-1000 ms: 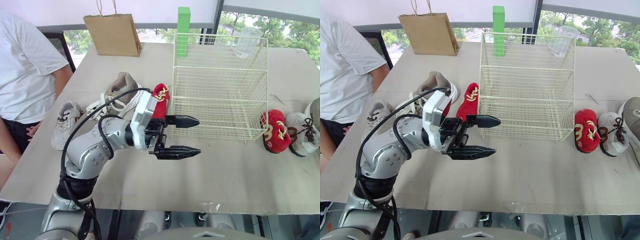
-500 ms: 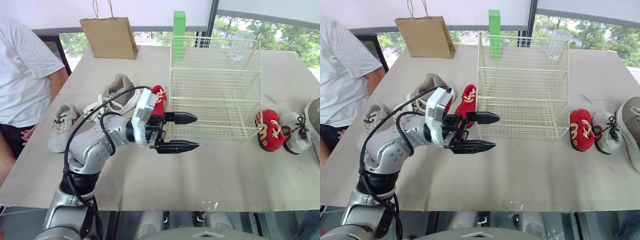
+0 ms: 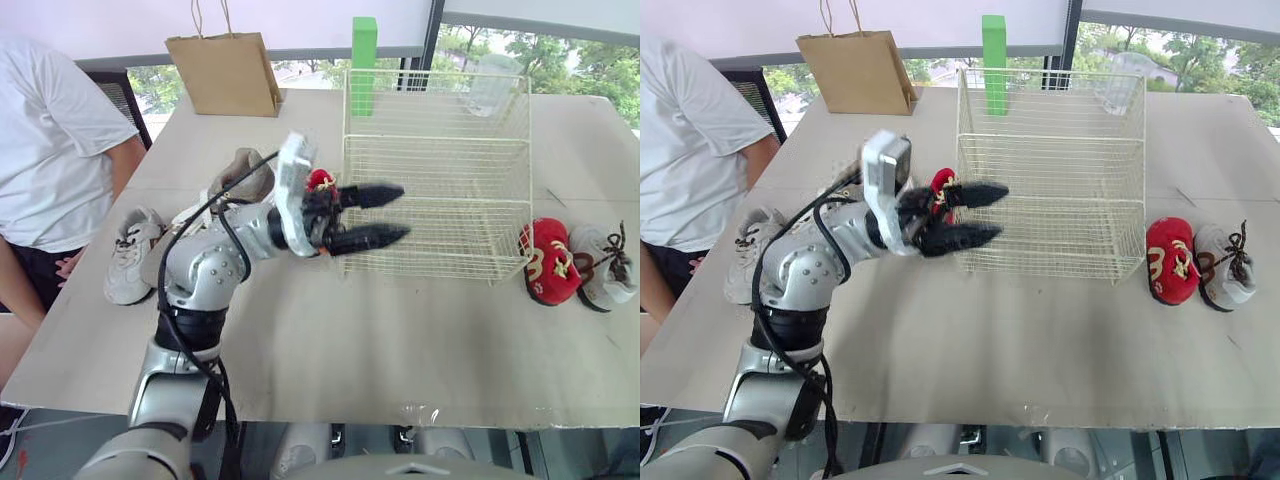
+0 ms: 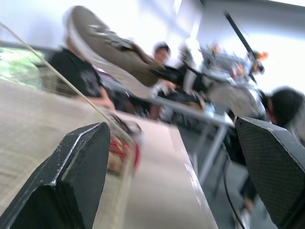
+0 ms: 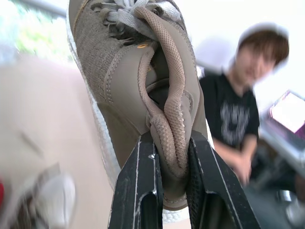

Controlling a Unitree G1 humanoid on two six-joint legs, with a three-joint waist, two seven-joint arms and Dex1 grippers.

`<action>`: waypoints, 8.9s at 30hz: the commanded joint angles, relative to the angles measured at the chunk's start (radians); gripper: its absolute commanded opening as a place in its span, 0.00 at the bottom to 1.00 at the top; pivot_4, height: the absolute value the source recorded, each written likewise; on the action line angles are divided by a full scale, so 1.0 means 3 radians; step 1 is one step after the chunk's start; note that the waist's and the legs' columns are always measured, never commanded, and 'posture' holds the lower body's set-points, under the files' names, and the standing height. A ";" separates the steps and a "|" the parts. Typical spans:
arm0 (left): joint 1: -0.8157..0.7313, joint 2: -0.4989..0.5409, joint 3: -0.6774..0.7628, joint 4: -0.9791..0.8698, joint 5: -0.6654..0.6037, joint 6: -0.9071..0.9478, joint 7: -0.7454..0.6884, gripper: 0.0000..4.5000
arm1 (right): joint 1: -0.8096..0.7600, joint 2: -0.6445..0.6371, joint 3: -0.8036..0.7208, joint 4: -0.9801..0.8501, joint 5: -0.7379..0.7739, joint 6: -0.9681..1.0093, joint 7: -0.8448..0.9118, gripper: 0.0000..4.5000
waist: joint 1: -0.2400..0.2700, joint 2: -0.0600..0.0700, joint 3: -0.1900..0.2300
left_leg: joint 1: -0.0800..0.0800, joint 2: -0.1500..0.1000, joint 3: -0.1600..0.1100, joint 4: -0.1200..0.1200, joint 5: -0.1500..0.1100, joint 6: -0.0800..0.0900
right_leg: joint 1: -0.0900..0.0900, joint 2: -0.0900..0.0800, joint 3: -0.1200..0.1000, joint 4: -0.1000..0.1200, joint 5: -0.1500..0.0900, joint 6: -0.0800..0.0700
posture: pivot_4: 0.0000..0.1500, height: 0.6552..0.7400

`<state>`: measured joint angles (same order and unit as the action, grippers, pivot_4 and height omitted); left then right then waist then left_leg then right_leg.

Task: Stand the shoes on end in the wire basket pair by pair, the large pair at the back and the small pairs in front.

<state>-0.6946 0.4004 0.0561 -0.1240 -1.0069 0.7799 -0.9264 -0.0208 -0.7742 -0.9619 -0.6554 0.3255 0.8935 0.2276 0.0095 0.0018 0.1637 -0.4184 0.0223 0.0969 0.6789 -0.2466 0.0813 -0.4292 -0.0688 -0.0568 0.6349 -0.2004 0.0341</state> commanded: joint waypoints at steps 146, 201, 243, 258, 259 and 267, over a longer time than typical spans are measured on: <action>0.0611 0.0360 0.0662 -0.1230 -0.0194 0.0093 0.0283 1.00 | -0.4948 -0.0434 0.3486 0.5064 0.0386 -0.2352 0.3808 0.18 | -0.0035 -0.0049 0.0064 | -0.0102 -0.0026 -0.0003 0.0103 -0.0025 0.0043 | -0.0066 -0.0031 0.0001 0.0039 0.0018 0.0042 | 1.00 1.00; 0.0995 0.0810 0.0726 -0.1303 -0.0346 -0.0272 0.0692 1.00 | -0.3419 0.0877 0.3141 0.1976 -0.0392 -0.0418 0.0809 0.99 | 0.0007 -0.0039 0.0065 | -0.0080 -0.0031 -0.0010 0.0081 -0.0010 0.0017 | -0.0056 -0.0033 -0.0007 0.0045 0.0023 0.0033 | 1.00 1.00; 0.1115 0.0772 0.0706 -0.1330 -0.0327 -0.0314 0.0710 1.00 | -0.2690 0.1290 0.2198 0.1695 -0.0126 -0.0256 -0.0270 0.01 | -0.0060 -0.0042 0.0062 | -0.0087 -0.0032 -0.0023 0.0076 -0.0008 0.0014 | -0.0053 -0.0025 -0.0013 0.0034 0.0023 0.0033 | 1.00 1.00; 0.1236 0.0715 0.0729 -0.1418 -0.0379 -0.0312 0.0922 1.00 | -0.2336 0.0718 0.2061 0.1662 0.0247 -0.0346 0.0353 0.81 | -0.0035 -0.0065 0.0043 | -0.0039 -0.0032 -0.0037 0.0071 -0.0015 0.0005 | 0.0001 -0.0036 -0.0027 0.0022 0.0014 0.0018 | 1.00 1.00; 0.1234 0.0695 0.0725 -0.1412 -0.0388 -0.0311 0.0953 1.00 | -0.2293 0.0664 0.2043 0.1585 0.0268 -0.0354 0.0389 0.89 | -0.0035 -0.0064 0.0044 | -0.0040 -0.0032 -0.0038 0.0071 -0.0014 0.0006 | 0.0001 -0.0036 -0.0027 0.0021 0.0014 0.0018 | 1.00 1.00; 0.1210 0.0525 0.0967 -0.1074 -0.0356 -0.0344 0.1519 1.00 | -0.1289 0.0017 0.1258 0.0734 0.0926 -0.0309 0.1251 0.99 | 0.0060 -0.0054 0.0050 | -0.0049 -0.0032 -0.0042 0.0067 -0.0010 0.0014 | -0.0007 -0.0038 -0.0022 0.0018 0.0013 0.0019 | 1.00 1.00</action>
<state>-0.3235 0.5614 0.2949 -0.4683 -1.1221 0.7069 -0.5192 -0.4477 -0.7374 -0.4827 -0.3477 0.5254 0.7987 0.5145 0.0274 -0.0146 0.1787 -0.4334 0.0127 0.0840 0.6985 -0.2497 0.0857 -0.4312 -0.0804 -0.0636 0.6397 -0.1966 0.0399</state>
